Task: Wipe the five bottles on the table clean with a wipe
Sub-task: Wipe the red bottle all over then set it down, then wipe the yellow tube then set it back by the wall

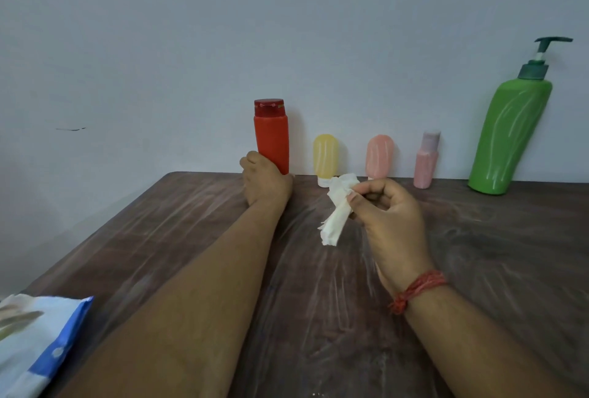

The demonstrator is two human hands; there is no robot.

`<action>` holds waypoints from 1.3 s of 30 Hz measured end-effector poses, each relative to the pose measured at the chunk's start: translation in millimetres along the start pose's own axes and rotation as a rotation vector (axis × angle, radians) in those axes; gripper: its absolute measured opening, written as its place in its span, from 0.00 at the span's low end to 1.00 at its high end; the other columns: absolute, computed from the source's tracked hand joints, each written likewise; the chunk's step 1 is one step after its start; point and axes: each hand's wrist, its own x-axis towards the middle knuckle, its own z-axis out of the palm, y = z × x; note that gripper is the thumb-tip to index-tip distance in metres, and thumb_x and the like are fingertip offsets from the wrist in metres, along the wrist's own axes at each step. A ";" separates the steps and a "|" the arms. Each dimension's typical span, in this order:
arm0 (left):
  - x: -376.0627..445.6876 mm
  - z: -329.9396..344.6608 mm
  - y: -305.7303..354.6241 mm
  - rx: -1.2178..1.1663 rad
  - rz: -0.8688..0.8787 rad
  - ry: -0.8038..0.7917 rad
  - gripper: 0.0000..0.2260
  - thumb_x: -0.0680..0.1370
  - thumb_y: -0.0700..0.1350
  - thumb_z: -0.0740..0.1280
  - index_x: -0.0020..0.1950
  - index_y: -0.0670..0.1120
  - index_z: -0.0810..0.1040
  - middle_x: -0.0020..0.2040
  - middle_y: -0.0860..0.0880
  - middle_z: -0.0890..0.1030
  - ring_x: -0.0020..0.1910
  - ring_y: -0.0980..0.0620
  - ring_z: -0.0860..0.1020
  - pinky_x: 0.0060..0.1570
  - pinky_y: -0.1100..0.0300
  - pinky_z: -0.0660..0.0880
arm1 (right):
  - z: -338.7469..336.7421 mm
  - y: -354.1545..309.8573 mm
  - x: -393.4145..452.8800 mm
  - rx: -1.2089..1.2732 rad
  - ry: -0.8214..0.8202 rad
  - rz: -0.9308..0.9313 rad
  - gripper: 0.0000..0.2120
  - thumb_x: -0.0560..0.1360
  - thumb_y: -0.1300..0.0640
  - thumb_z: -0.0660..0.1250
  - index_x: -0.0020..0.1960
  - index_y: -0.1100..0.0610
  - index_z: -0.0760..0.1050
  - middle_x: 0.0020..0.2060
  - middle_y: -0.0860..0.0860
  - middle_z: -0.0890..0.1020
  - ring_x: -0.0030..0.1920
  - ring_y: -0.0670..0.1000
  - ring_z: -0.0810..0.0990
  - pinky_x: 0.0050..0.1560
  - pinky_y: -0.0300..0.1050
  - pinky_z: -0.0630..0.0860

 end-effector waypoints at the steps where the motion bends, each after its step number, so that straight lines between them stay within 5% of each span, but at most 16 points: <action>1: 1.1 -0.5 0.4 0.004 0.001 -0.005 0.37 0.72 0.50 0.79 0.71 0.39 0.62 0.67 0.40 0.69 0.64 0.40 0.75 0.59 0.48 0.76 | -0.8 0.1 0.8 0.008 0.002 0.002 0.12 0.75 0.67 0.71 0.39 0.51 0.80 0.41 0.51 0.86 0.45 0.50 0.86 0.48 0.48 0.82; 10: -4.2 -5.5 0.9 0.027 -0.033 0.021 0.41 0.71 0.58 0.78 0.71 0.39 0.62 0.68 0.40 0.67 0.65 0.41 0.72 0.63 0.49 0.73 | -6.3 0.7 4.0 0.015 0.011 0.010 0.10 0.75 0.67 0.71 0.41 0.53 0.80 0.41 0.51 0.86 0.45 0.50 0.86 0.46 0.44 0.82; 14: -23.7 -18.8 11.7 -0.090 0.133 0.312 0.23 0.77 0.57 0.71 0.62 0.43 0.70 0.59 0.43 0.74 0.56 0.45 0.75 0.54 0.49 0.77 | -9.7 -0.9 6.7 0.029 0.051 0.004 0.08 0.75 0.67 0.71 0.42 0.55 0.80 0.41 0.50 0.86 0.45 0.50 0.86 0.45 0.43 0.81; 17: -42.7 -14.1 28.0 -0.182 0.274 0.089 0.12 0.78 0.50 0.70 0.55 0.45 0.72 0.51 0.46 0.77 0.48 0.46 0.78 0.44 0.52 0.76 | -10.7 -3.4 8.6 0.052 0.109 -0.002 0.09 0.75 0.67 0.71 0.41 0.54 0.80 0.39 0.50 0.85 0.44 0.49 0.86 0.44 0.42 0.81; 22: -53.2 9.7 53.8 -0.065 0.148 -0.235 0.26 0.76 0.52 0.73 0.64 0.39 0.69 0.62 0.41 0.76 0.59 0.41 0.78 0.52 0.50 0.77 | -16.2 -5.8 12.9 0.055 0.210 -0.012 0.11 0.73 0.66 0.72 0.40 0.51 0.80 0.40 0.51 0.85 0.45 0.52 0.85 0.48 0.50 0.83; 30: -40.1 30.8 67.3 -0.012 0.069 -0.291 0.30 0.74 0.51 0.75 0.68 0.40 0.65 0.64 0.40 0.76 0.62 0.38 0.77 0.61 0.44 0.76 | -19.6 -4.1 18.7 0.055 0.258 0.013 0.09 0.73 0.65 0.73 0.40 0.52 0.79 0.41 0.53 0.85 0.46 0.54 0.85 0.53 0.60 0.82; 39: -45.2 29.8 64.6 -0.044 0.114 -0.276 0.23 0.76 0.53 0.72 0.61 0.40 0.69 0.57 0.41 0.80 0.56 0.40 0.79 0.48 0.50 0.75 | -21.6 -2.0 17.1 0.040 0.242 0.027 0.08 0.73 0.64 0.73 0.41 0.52 0.80 0.41 0.51 0.85 0.46 0.51 0.85 0.52 0.58 0.82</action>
